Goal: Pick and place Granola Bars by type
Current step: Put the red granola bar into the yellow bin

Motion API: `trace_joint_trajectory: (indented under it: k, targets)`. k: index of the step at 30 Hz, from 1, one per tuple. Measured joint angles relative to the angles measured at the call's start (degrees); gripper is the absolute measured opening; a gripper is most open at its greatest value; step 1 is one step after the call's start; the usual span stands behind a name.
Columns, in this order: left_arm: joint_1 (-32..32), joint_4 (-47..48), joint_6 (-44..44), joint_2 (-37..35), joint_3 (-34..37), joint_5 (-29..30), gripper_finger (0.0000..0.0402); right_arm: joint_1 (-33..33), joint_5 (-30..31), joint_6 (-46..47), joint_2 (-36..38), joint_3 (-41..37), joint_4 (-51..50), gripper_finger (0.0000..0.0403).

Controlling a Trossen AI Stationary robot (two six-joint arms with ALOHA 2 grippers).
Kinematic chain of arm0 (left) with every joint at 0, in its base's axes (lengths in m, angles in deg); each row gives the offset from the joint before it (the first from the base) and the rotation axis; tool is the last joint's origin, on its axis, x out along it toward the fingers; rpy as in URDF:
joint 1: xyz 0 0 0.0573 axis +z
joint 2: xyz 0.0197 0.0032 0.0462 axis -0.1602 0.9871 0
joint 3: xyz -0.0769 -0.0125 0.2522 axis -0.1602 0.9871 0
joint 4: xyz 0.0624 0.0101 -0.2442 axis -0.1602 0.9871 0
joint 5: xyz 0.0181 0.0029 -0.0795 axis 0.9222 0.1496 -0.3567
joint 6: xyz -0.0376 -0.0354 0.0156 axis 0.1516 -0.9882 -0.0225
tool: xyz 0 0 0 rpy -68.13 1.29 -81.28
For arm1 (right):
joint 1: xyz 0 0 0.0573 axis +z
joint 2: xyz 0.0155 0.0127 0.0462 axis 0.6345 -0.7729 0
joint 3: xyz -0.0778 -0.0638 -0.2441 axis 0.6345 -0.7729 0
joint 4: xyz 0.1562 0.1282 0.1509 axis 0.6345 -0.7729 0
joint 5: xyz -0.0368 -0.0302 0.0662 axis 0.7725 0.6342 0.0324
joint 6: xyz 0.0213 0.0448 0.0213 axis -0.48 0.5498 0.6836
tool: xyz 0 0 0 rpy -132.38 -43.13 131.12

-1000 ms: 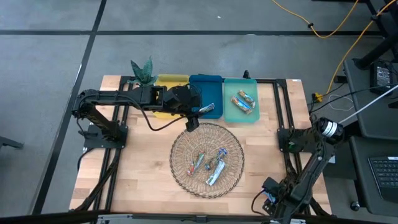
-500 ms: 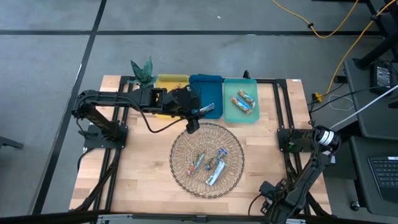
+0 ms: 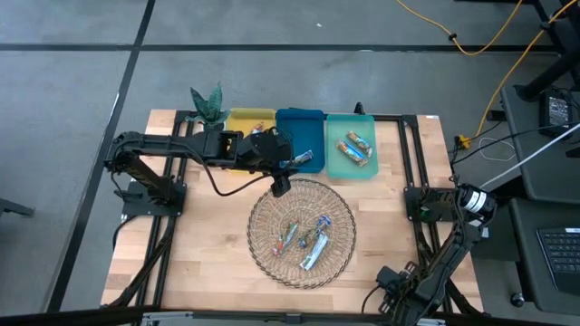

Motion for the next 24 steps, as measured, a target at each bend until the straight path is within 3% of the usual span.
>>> trace_joint_trajectory:
  k: [9,16,24]
  targets:
    - [-0.78,0.0,0.11,0.0,-0.01,0.01,0.0184,0.0,0.2,0.07,-0.06,0.02,0.2,0.011]
    - [-0.8,0.02,0.13,0.0,-0.01,0.03,0.0184,0.02,0.21,0.09,1.59,-0.38,-1.45,0.0081]
    - [-0.8,0.0,0.13,0.0,0.0,0.84,0.0184,-0.02,4.83,0.18,10.15,-0.22,-7.98,0.0056]
